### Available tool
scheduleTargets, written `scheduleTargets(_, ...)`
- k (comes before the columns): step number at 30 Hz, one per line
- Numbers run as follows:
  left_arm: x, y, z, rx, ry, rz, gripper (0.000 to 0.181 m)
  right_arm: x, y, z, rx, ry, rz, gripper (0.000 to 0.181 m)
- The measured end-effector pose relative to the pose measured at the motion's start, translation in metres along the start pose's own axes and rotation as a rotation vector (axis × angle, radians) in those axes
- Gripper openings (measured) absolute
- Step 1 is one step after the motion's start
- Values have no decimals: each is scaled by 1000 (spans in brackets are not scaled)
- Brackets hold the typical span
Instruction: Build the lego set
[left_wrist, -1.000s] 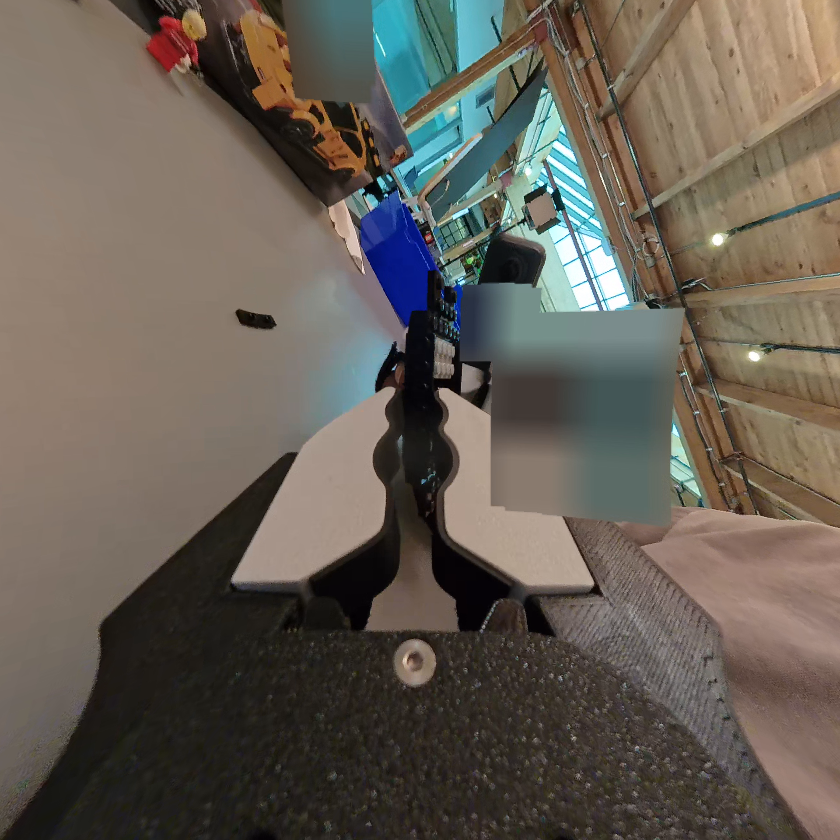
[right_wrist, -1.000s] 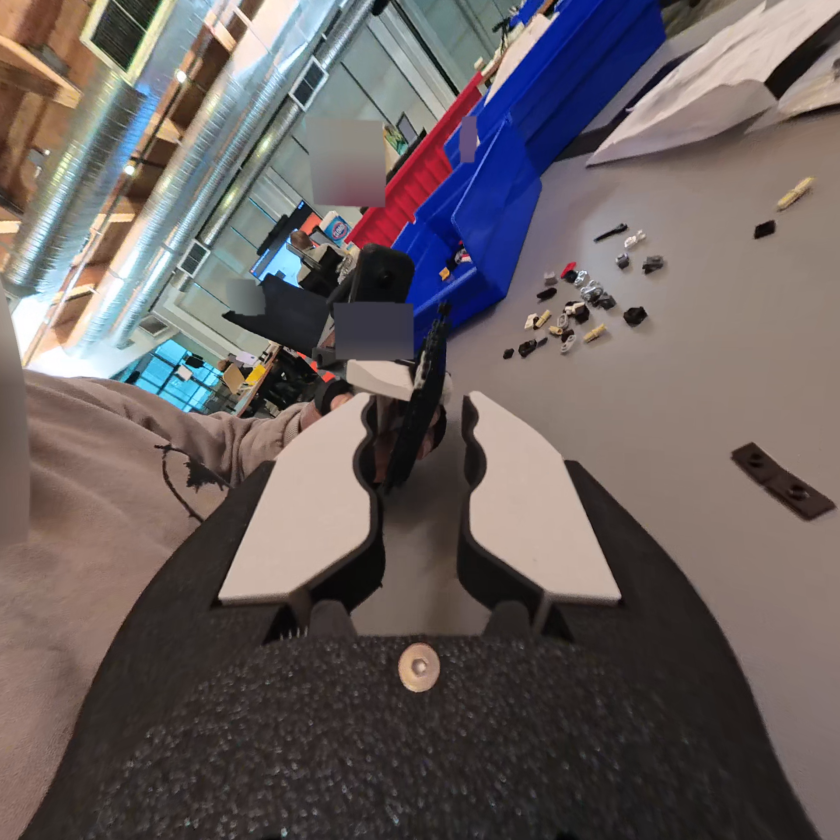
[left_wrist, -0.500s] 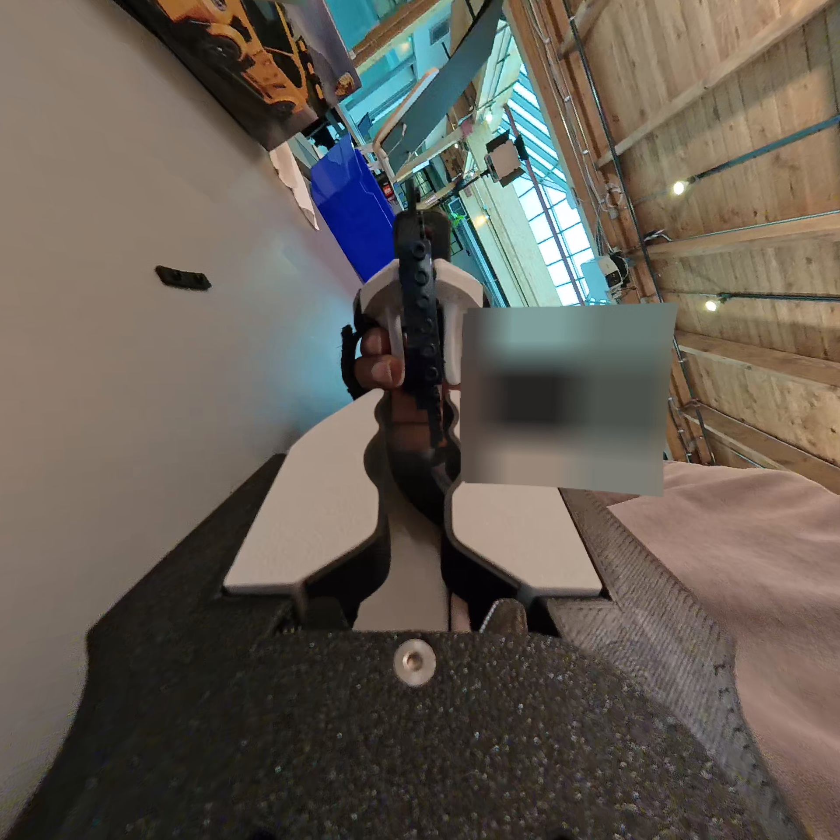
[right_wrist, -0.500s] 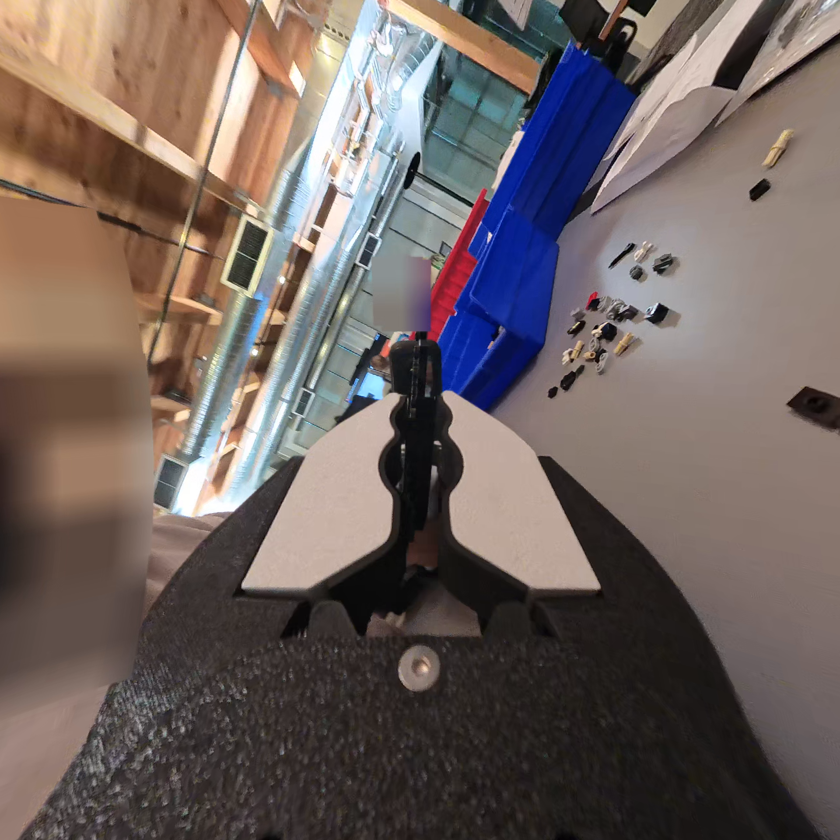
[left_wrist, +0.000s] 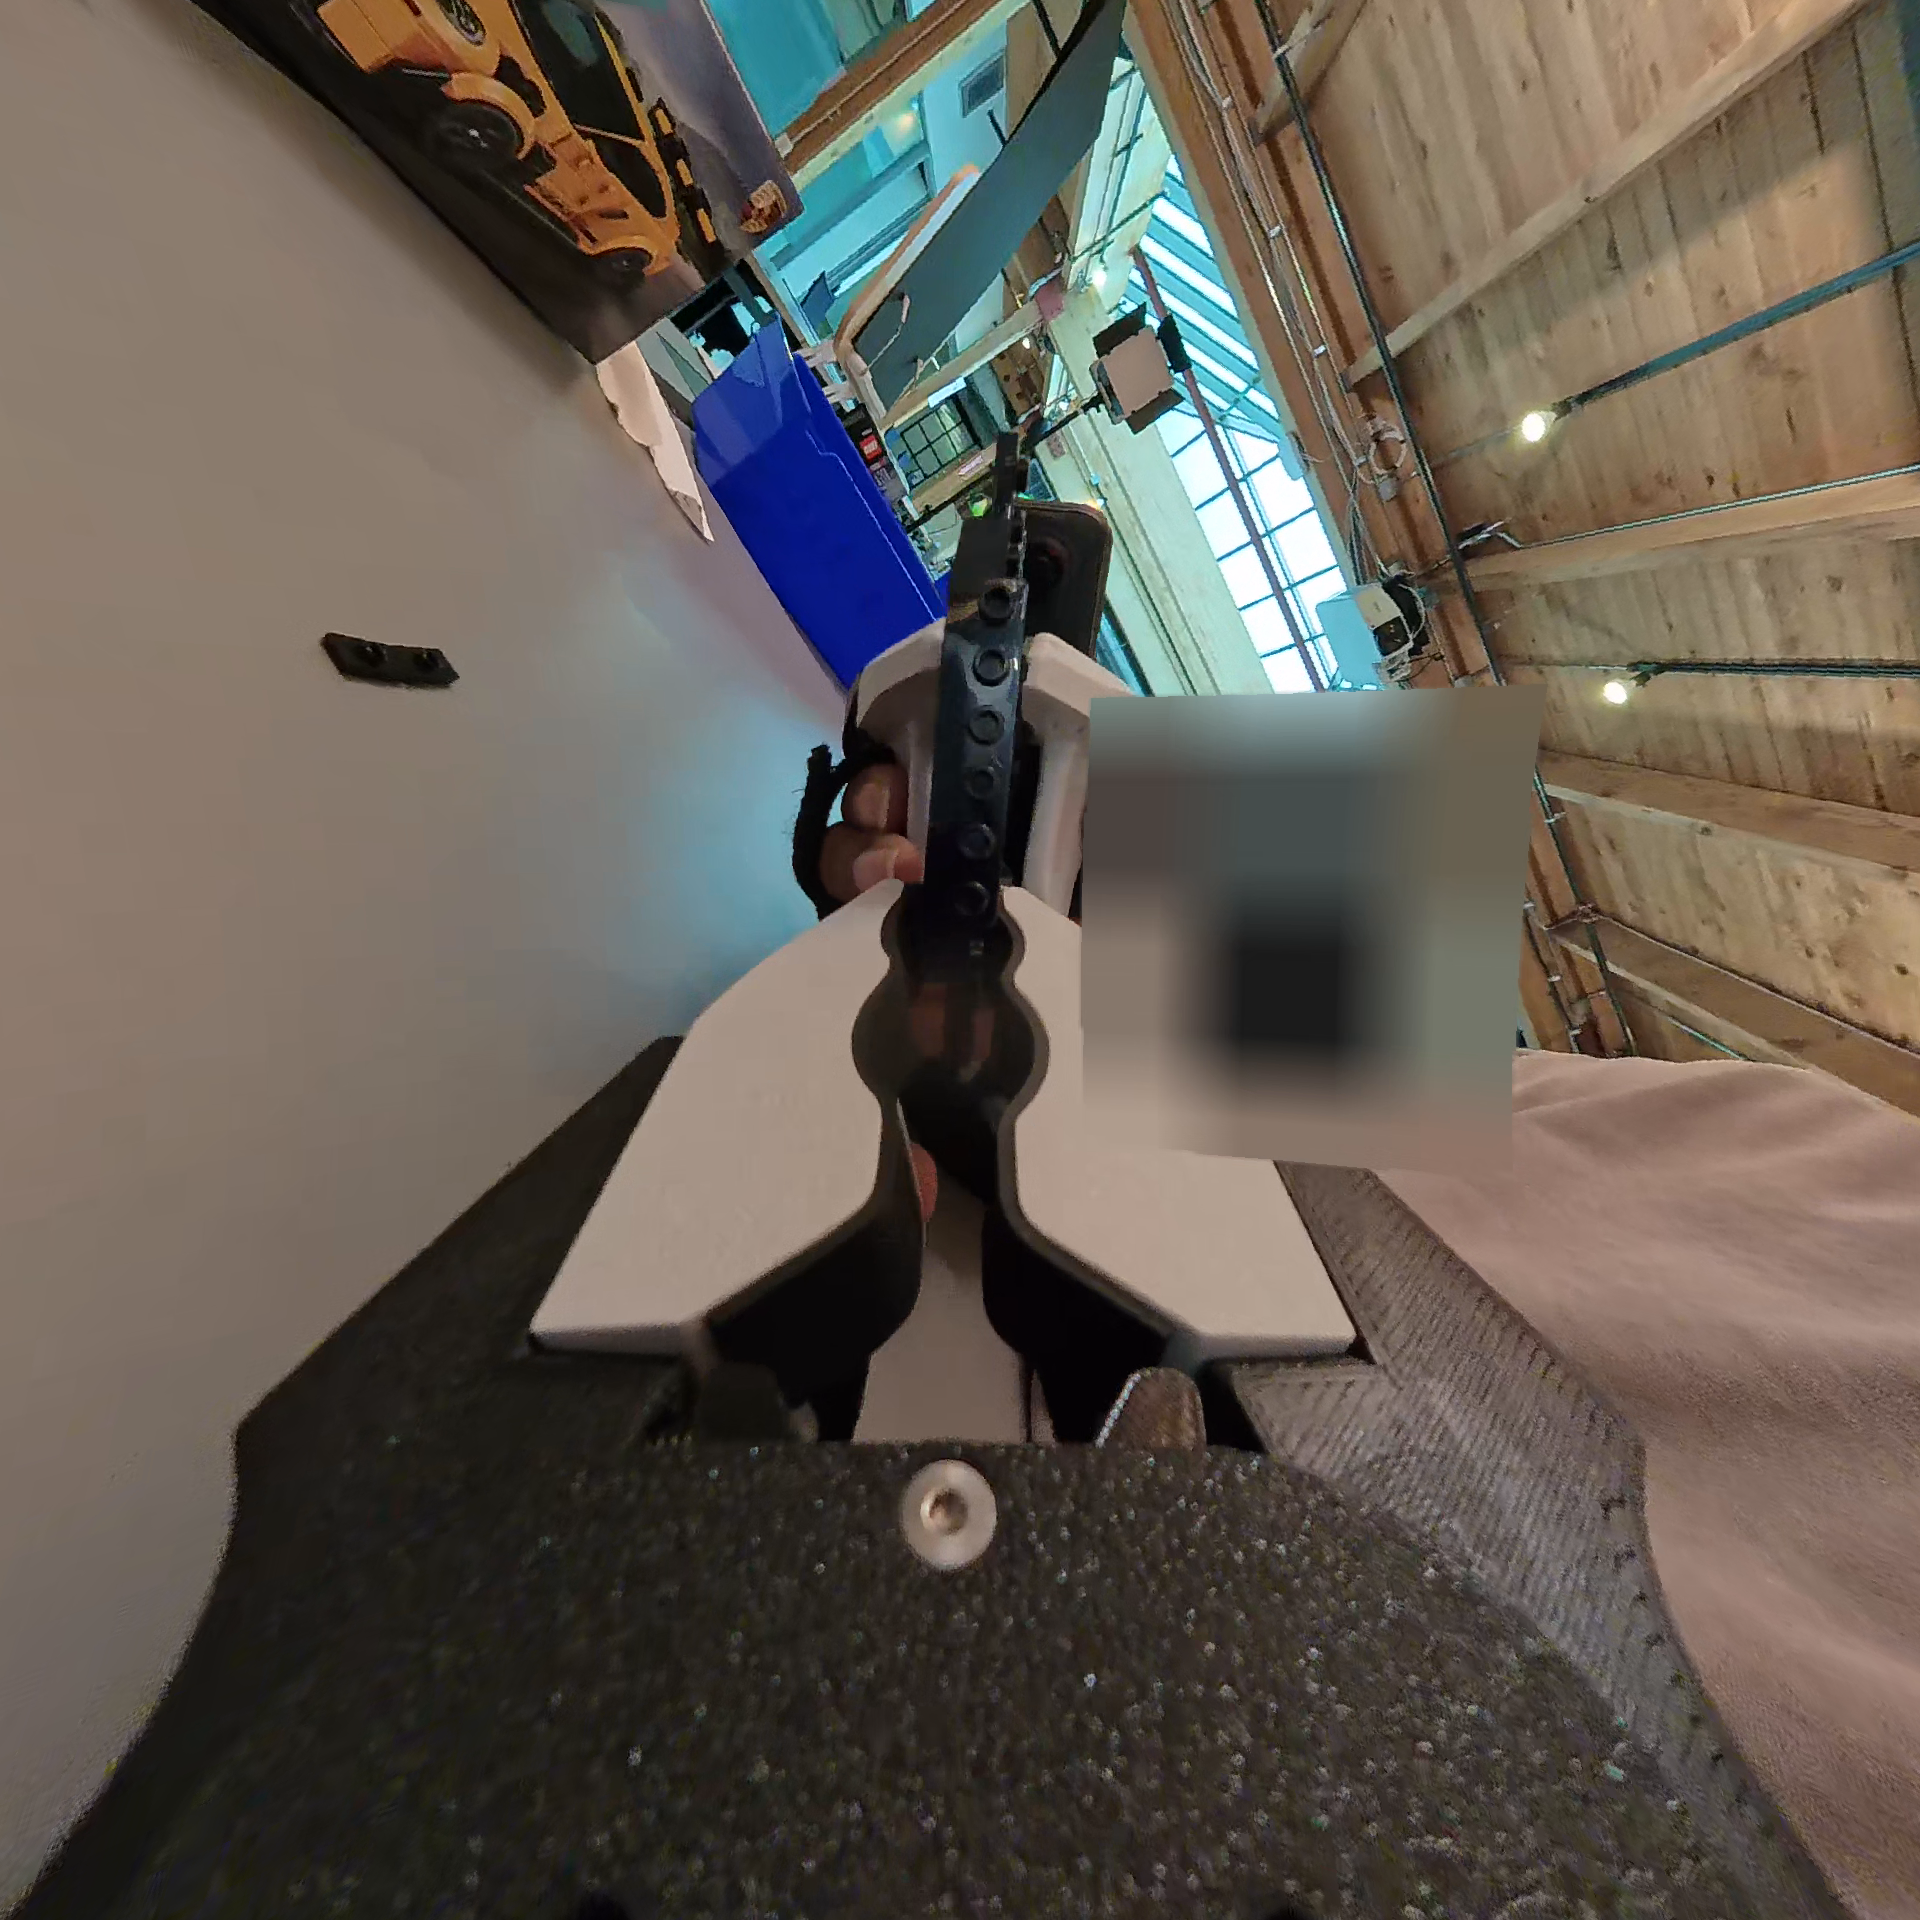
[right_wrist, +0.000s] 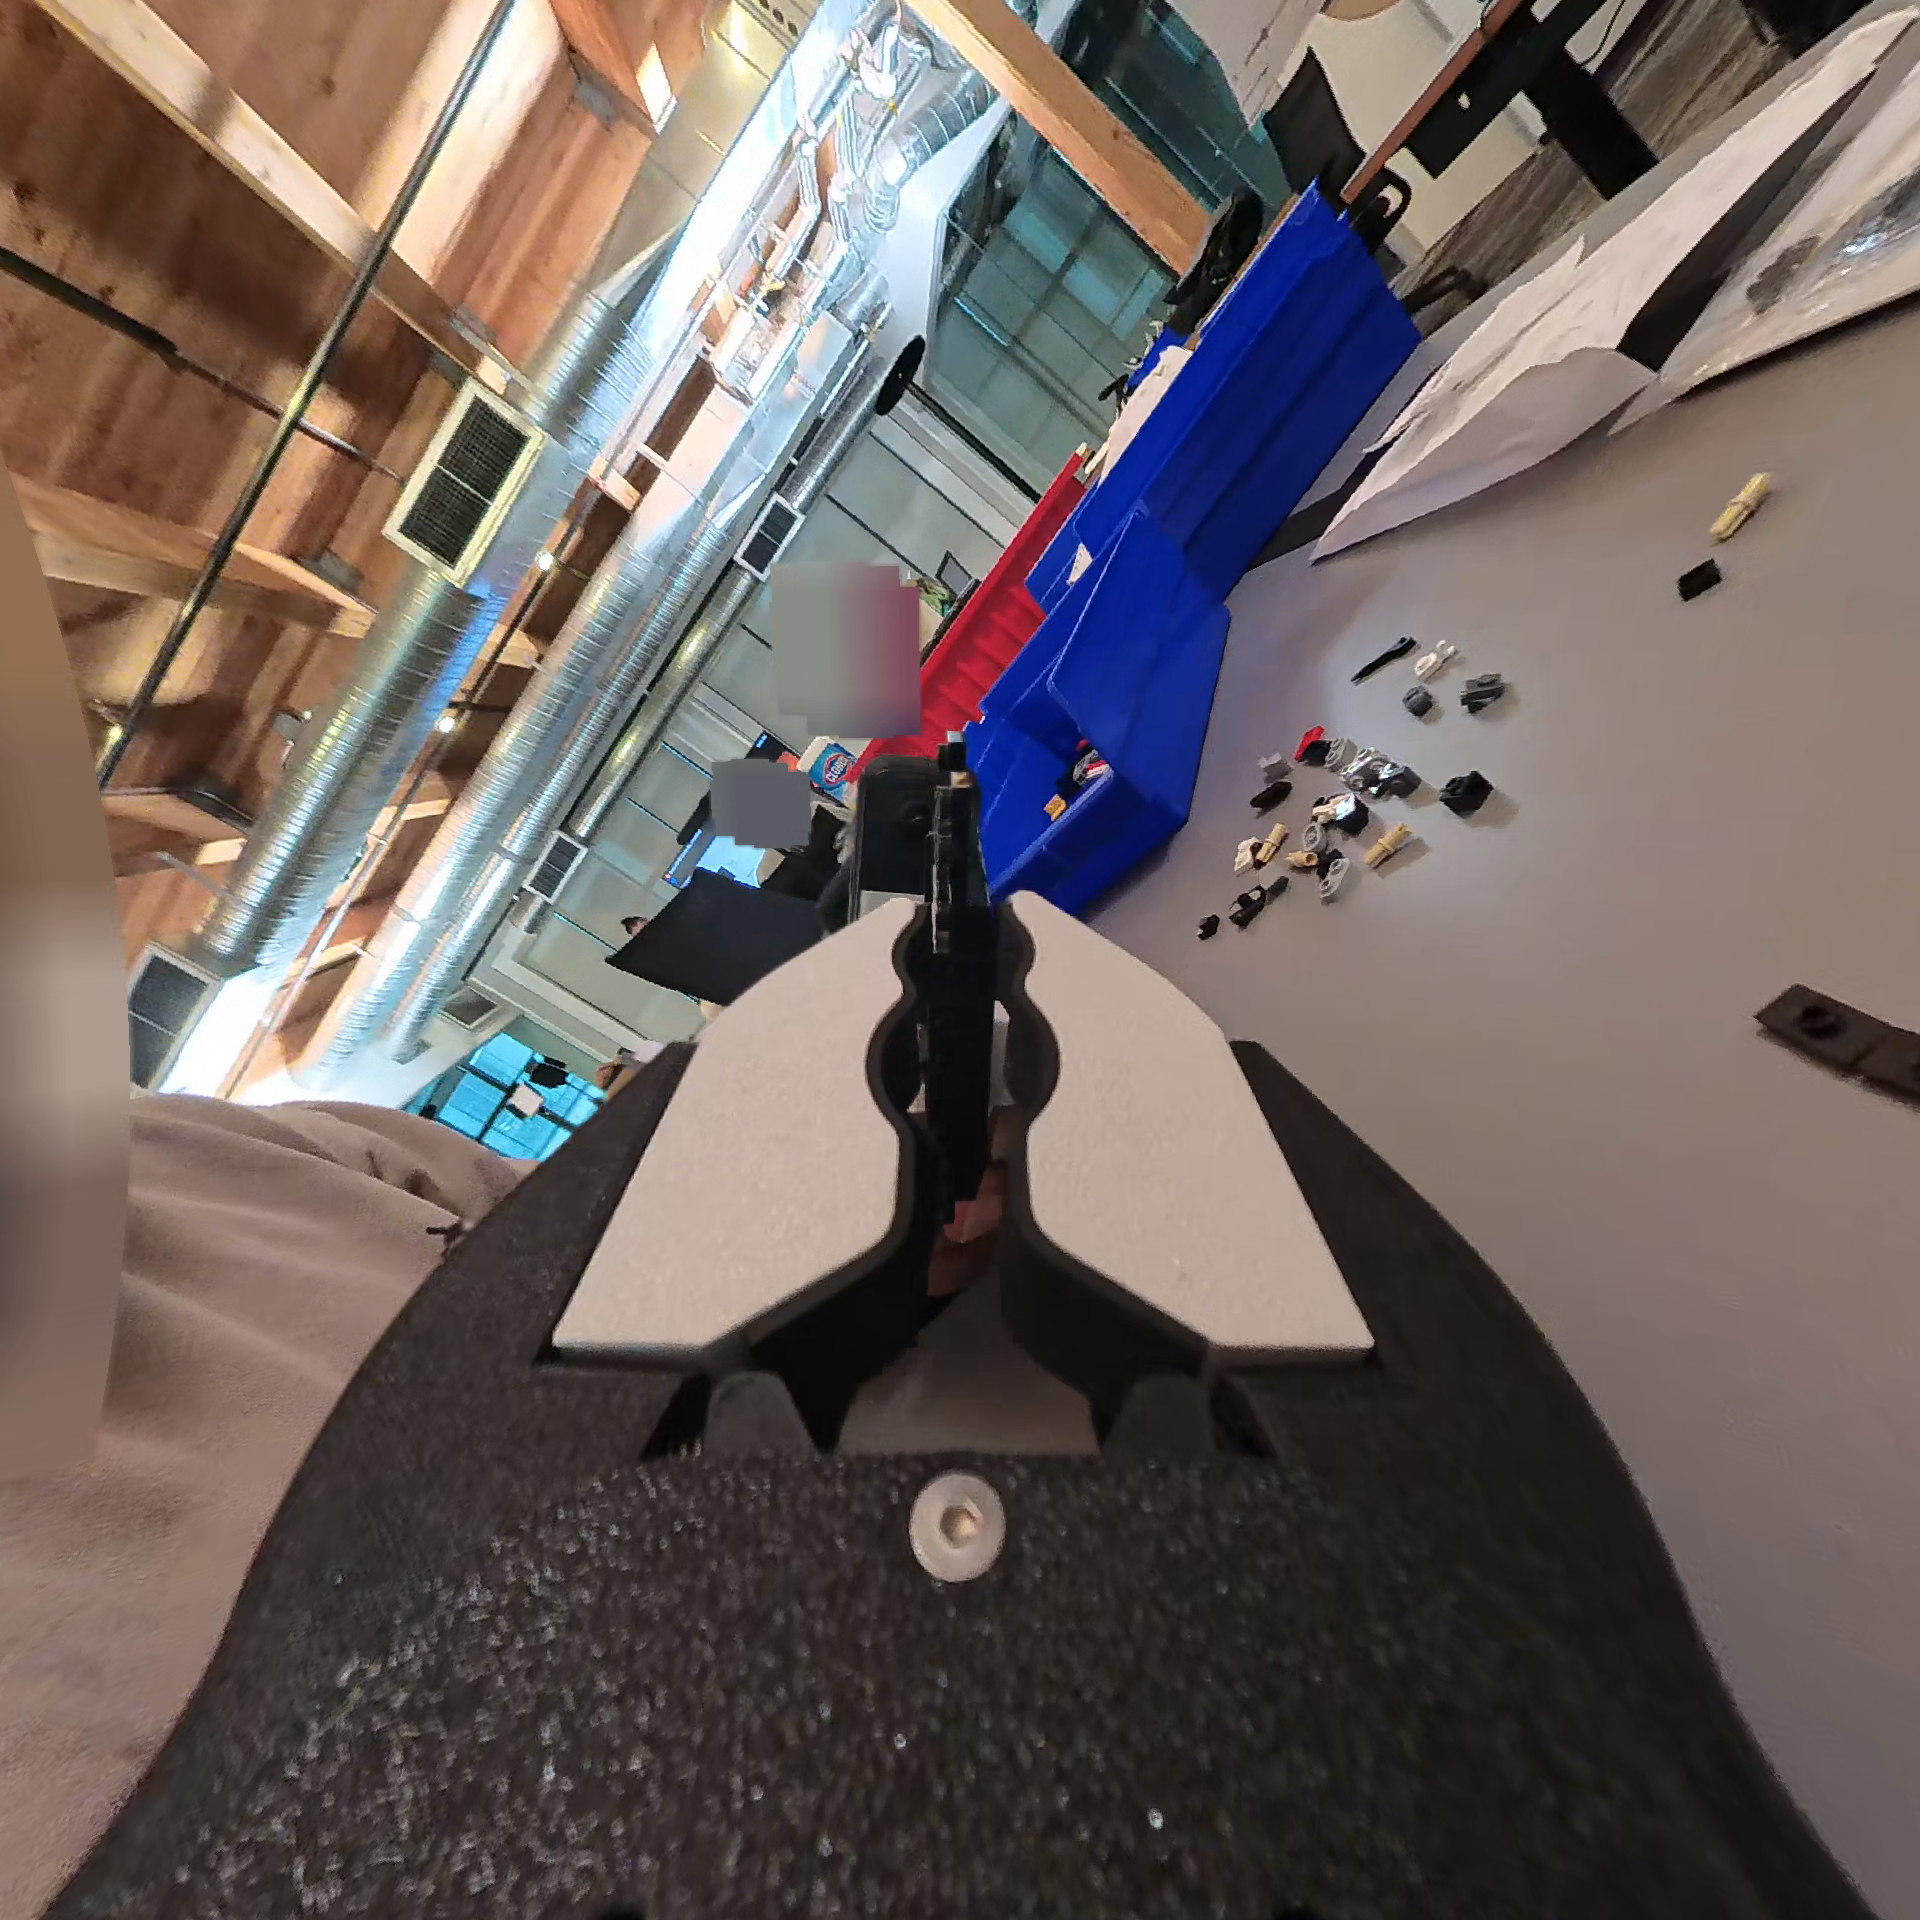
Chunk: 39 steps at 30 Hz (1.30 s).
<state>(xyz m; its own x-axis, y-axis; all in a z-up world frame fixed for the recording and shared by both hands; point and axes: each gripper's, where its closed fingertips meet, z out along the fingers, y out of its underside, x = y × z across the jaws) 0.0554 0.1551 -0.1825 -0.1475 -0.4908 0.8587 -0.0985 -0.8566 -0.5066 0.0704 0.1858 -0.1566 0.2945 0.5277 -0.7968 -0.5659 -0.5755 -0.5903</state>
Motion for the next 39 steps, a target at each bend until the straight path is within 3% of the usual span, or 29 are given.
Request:
scheduleTargets(10, 2, 3, 1, -39, 26, 17, 11, -1, 2, -4, -21, -33, -26, 11)
scheduleTargets(15, 9, 9, -3, -132, 43, 77, 10, -12, 2, -8, -95, -73, -114, 13)
scheduleTargets(22, 5, 34, -12, -396, 0, 181, 10, -11, 19, -21, -472, -28, -316, 24)
scheduleTargets(26, 5, 41, -12, -459, 2, 190, 10, -12, 31, -22, -611, -54, -286, 8)
scheduleTargets(31, 8, 31, -13, -392, 12, 245, 11, -7, 25, -20, -510, -58, -113, 6)
scheduleTargets(36, -1, 16, -20, -307, -117, 551, 38, 15, 10, -25, -269, -5, 135, 7)
scheduleTargets(39, -8, 16, -18, -310, -213, 747, 42, 19, 6, -25, -174, -3, 219, 6)
